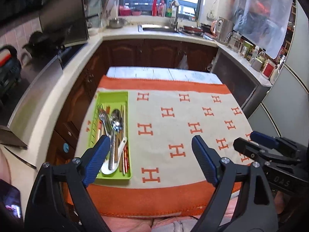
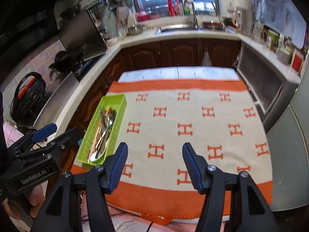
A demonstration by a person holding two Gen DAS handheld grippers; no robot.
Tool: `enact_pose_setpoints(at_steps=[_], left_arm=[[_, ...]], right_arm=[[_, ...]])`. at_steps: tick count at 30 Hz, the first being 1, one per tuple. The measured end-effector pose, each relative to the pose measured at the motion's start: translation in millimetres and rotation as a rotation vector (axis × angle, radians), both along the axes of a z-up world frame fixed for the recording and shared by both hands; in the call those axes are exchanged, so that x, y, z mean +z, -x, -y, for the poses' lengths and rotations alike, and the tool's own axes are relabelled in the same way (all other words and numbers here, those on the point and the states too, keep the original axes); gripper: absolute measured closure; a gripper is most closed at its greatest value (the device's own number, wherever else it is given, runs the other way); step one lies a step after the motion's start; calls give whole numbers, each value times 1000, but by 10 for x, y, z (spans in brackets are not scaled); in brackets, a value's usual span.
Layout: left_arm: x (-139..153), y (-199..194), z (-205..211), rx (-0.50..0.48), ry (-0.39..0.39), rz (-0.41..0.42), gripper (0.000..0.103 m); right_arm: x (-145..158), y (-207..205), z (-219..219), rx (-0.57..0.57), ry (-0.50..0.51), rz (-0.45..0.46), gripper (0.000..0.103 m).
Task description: Organize utensils
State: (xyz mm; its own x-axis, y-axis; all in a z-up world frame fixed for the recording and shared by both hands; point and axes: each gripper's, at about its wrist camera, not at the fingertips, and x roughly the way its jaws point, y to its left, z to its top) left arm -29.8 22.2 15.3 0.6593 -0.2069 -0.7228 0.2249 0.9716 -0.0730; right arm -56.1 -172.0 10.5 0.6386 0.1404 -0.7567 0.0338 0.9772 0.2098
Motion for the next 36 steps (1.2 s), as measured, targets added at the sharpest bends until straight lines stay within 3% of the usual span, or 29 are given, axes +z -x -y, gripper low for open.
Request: enact_pose_setpoints(at_steps=[4, 12, 23, 36], left_arm=[[248, 100, 67, 34, -48, 45, 12], [397, 116, 147, 41, -35, 64, 11], [104, -194, 208, 65, -47, -30, 11], [-47, -419, 319, 72, -71, -48, 11]], right_arm=[[171, 40, 16, -14, 11, 49, 34], [163, -21, 55, -28, -6, 49, 33], [75, -137, 29, -26, 8, 41, 33], [-30, -278, 80, -27, -1, 12, 33]])
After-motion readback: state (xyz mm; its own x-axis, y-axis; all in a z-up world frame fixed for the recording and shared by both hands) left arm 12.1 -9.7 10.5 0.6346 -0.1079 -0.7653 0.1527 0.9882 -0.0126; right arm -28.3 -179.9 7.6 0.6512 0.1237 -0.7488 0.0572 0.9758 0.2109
